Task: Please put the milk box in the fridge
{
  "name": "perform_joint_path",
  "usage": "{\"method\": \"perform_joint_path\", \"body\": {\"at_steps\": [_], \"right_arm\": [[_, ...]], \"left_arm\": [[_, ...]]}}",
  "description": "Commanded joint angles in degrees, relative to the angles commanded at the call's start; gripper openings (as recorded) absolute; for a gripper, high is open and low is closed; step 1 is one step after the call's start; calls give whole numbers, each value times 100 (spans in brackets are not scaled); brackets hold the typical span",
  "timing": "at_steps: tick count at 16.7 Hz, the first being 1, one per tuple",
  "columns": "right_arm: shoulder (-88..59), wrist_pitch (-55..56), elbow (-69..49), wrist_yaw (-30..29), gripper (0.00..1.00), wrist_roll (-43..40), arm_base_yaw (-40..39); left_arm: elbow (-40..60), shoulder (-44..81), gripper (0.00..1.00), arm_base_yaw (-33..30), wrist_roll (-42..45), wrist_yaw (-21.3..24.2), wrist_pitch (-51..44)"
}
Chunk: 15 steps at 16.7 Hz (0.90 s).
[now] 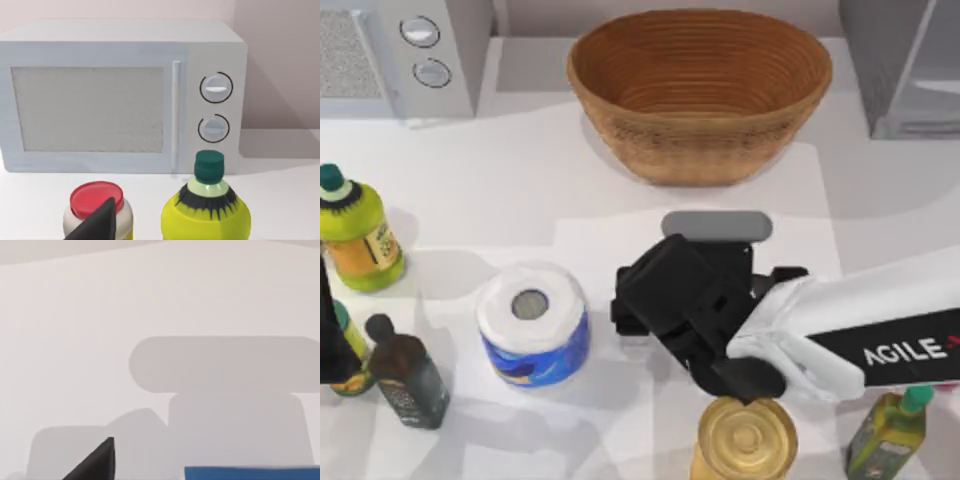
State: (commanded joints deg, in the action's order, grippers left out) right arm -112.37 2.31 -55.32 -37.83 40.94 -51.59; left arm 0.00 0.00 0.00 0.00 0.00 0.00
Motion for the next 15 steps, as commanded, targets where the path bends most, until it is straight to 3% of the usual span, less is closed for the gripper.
{"method": "perform_joint_path", "body": {"at_steps": [7, 15], "right_arm": [[-310, 292, 16, -31, 100, 63, -87], [-310, 292, 16, -31, 40, 63, -87]], "left_arm": [[0, 0, 100, 0, 0, 0, 0], [0, 0, 100, 0, 0, 0, 0]]}}
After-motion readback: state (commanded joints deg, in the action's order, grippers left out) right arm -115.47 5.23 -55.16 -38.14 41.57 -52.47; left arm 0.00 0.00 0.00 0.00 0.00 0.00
